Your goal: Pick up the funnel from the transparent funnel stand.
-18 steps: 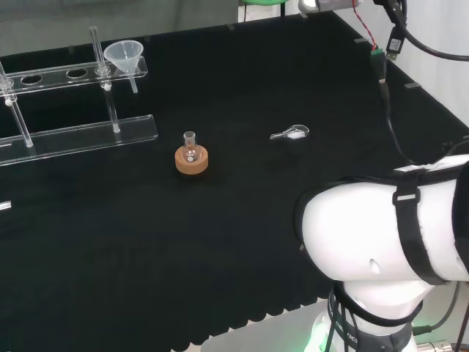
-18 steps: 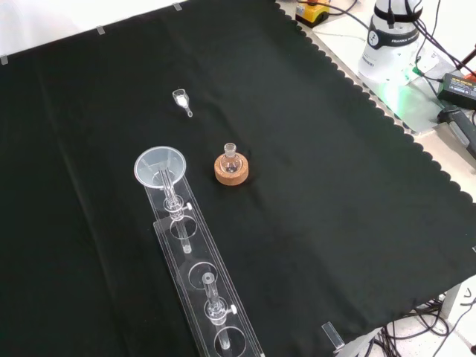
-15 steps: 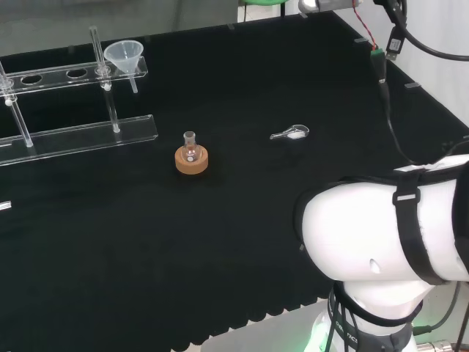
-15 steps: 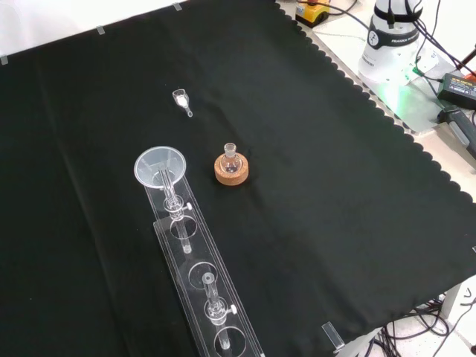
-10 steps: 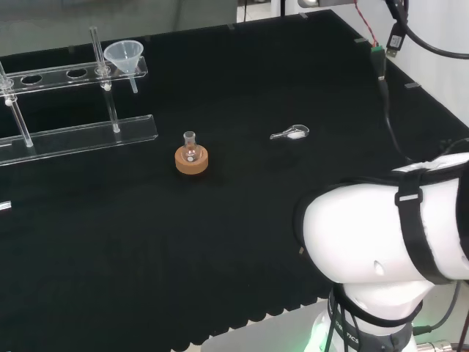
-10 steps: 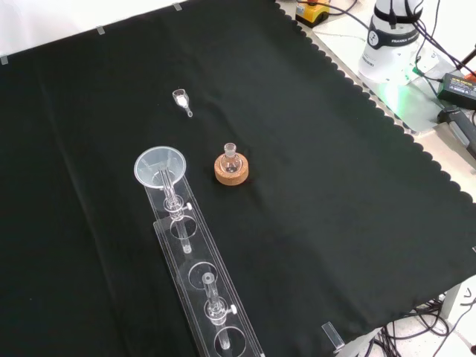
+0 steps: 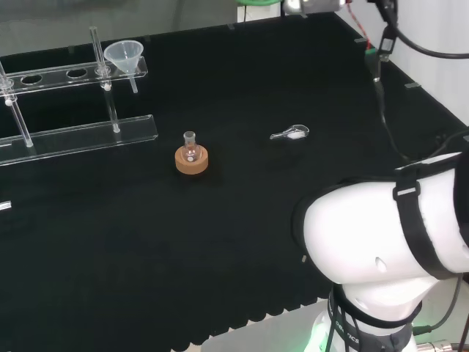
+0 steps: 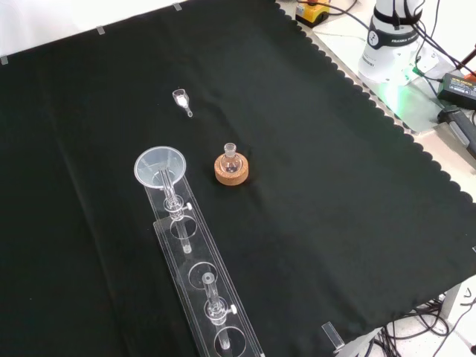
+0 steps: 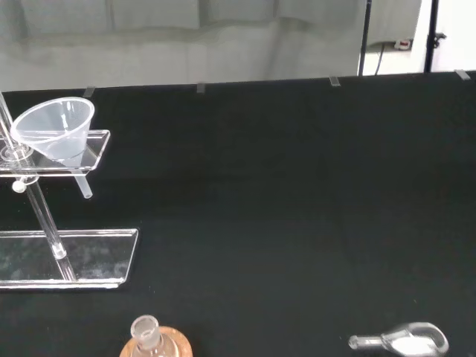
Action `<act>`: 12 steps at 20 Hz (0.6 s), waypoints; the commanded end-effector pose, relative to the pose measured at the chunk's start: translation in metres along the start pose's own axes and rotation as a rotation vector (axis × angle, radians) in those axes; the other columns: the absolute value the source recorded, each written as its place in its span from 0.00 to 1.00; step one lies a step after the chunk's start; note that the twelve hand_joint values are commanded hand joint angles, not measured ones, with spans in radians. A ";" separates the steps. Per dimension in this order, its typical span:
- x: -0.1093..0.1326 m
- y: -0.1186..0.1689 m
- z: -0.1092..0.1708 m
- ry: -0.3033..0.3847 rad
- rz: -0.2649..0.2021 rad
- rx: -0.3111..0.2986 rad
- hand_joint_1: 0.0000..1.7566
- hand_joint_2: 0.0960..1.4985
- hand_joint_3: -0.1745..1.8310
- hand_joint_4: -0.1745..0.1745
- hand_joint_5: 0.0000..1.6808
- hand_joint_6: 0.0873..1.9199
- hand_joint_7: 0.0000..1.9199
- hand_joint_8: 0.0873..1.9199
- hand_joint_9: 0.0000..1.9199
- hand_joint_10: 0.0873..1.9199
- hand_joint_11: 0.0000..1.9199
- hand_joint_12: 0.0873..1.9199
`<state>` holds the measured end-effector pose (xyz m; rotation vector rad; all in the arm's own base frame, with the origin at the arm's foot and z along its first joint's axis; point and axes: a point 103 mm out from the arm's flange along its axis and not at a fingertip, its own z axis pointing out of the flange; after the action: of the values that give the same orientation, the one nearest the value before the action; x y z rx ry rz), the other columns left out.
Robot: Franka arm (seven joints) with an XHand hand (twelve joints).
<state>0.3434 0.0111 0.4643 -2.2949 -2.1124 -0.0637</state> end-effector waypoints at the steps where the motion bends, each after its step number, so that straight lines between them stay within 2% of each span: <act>1: 0.077 0.055 0.056 -0.046 -0.108 -0.089 0.01 0.51 0.11 0.72 0.00 0.00 0.00 0.00 0.00 0.00 0.00 0.21; 5: 0.122 0.090 0.071 -0.049 -0.200 -0.155 0.01 0.51 0.11 0.75 0.00 0.00 0.00 0.00 0.00 0.00 0.00 0.16; 7: 0.128 0.107 0.080 -0.016 -0.234 -0.167 0.01 0.51 0.10 0.76 0.00 0.00 0.00 0.00 0.00 0.00 0.00 0.16; 10: 0.138 0.140 0.096 -0.004 -0.228 -0.134 0.01 0.50 0.10 0.76 0.00 0.00 0.00 0.00 0.00 0.00 0.00 0.15; 12: 0.151 0.160 0.107 0.003 -0.236 -0.138 0.01 0.50 0.10 0.76 0.00 0.00 0.00 0.00 0.00 0.00 0.00 0.15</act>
<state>0.4496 0.0995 0.3991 -2.2043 -2.3655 -0.1750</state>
